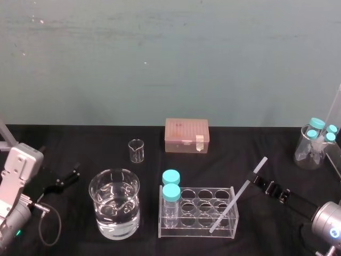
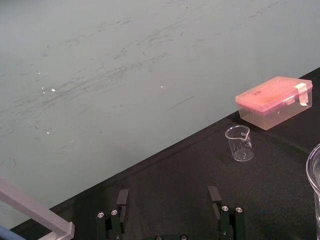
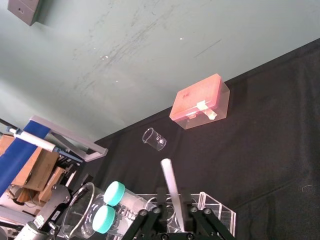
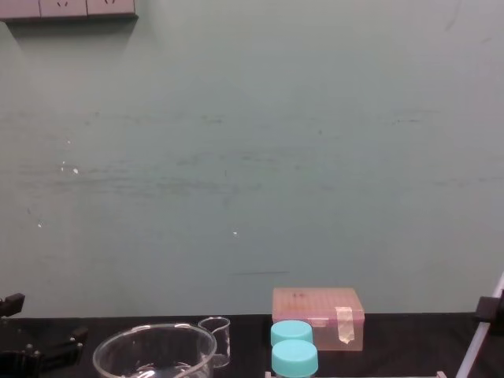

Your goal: Pick up the stirring rod with one hand, then place it down.

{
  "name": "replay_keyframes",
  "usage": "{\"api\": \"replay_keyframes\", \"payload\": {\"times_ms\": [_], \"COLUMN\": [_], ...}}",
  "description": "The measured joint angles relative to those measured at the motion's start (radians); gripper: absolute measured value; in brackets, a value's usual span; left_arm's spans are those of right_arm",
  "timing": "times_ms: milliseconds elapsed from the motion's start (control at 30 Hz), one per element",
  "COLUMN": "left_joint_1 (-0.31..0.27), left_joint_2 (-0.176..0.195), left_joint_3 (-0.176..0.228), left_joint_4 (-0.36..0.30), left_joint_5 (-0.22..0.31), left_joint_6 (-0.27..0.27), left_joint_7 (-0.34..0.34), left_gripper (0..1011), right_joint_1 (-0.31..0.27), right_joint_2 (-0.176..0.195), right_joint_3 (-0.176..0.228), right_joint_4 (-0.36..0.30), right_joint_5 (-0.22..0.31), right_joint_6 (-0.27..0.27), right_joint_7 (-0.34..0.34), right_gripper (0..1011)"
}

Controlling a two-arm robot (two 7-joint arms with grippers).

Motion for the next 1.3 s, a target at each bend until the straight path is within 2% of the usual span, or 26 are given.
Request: {"api": "replay_keyframes", "payload": {"times_ms": [200,733,1067,1300], "left_joint_1": [0.000,0.000,0.000,0.000], "left_joint_2": [0.000,0.000,0.000,0.000], "left_joint_3": [0.000,0.000,0.000,0.000], "left_joint_4": [0.000,0.000,0.000,0.000], "left_joint_5": [0.000,0.000,0.000,0.000], "left_joint_6": [0.000,0.000,0.000,0.000], "left_joint_7": [0.000,0.000,0.000,0.000], "left_gripper": [1005,1005,1005,1005], "right_joint_1": [0.000,0.000,-0.004,-0.003], "right_joint_2": [0.000,0.002,0.066,0.116], "right_joint_3": [0.000,-0.001,-0.019,-0.008], "right_joint_4": [0.000,0.000,-0.028,-0.061], "right_joint_5": [0.000,-0.001,-0.034,-0.037], "right_joint_6": [0.000,-0.003,-0.072,-0.103], "right_joint_7": [0.000,0.002,0.058,0.086], "right_gripper": [62,62,62,62]}}
